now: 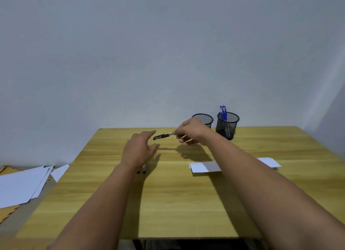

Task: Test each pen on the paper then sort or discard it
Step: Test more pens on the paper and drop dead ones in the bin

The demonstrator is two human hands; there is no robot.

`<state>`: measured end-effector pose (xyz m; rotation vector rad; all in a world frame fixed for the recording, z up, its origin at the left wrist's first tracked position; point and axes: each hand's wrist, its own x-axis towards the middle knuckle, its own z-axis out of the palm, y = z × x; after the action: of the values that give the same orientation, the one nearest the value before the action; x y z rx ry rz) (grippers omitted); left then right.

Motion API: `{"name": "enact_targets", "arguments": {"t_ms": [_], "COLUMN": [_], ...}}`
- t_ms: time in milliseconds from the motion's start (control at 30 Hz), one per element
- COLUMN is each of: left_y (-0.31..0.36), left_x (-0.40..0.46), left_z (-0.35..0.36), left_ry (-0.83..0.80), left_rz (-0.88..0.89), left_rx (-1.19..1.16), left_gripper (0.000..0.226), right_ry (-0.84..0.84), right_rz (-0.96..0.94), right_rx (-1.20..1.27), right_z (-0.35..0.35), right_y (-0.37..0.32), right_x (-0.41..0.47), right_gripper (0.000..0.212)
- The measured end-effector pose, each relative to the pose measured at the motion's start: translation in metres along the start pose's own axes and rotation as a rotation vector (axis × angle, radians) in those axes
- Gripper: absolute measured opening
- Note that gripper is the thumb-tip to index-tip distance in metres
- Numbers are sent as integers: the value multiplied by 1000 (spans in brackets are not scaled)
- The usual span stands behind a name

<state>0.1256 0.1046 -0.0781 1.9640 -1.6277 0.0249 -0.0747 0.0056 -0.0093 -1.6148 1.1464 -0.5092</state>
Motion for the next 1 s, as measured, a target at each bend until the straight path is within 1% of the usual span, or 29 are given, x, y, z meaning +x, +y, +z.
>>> {"name": "enact_targets", "arguments": {"t_ms": [67, 133, 233, 300, 367, 500, 567, 633, 733, 767, 867, 900, 933, 967, 1000], "left_y": [19, 41, 79, 103, 123, 151, 159, 168, 180, 180, 158, 144, 127, 110, 96], "left_x": [5, 8, 10, 11, 13, 21, 21, 18, 16, 16, 9, 5, 1, 0, -1], "left_z": [-1, -3, -4, -4, -3, -5, -8, -10, -11, -10, -3, 0, 4, 7, 9], "left_ry": [35, 62, 63, 47, -1, -143, -221, -333, -466, -497, -618, -601, -529, -423, -318], "left_rz": [65, 112, 195, 224, 202, 104, 93, 79, 25, 20, -1, -34, -71, -104, -126], "left_rx": [-13, -37, -100, -187, -319, -603, -664, -706, -817, -805, -610, -564, -523, -453, -334], "left_gripper": [34, 19, 16, 13, 10, 11, 16, 24, 30, 31, 31, 31, 31, 30, 28], "right_ry": [-3, 19, 68, 105, 151, 254, 298, 362, 436, 467, 665, 715, 744, 751, 743], "right_rz": [12, 21, -5, -45, -76, -129, -182, -199, -126, -96, -11, 1, -3, -29, -71], "right_rx": [98, 231, 477, 573, 576, 472, 424, 346, 316, 361, 648, 653, 593, 515, 419], "right_z": [-25, -44, -63, -70, -75, -79, -80, -81, -79, -82, -120, -139, -157, -170, -177], "right_y": [-1, 0, 3, 6, 9, 11, 10, 12, 13, 13, 19, 24, 29, 34, 39], "right_x": [-14, -25, -39, -45, -48, -55, -57, -56, -50, -47, -45, -47, -49, -51, -52], "right_gripper": [11, 12, 15, 15, 20, 28, 31, 34, 36, 35, 34, 34, 33, 31, 27]}}
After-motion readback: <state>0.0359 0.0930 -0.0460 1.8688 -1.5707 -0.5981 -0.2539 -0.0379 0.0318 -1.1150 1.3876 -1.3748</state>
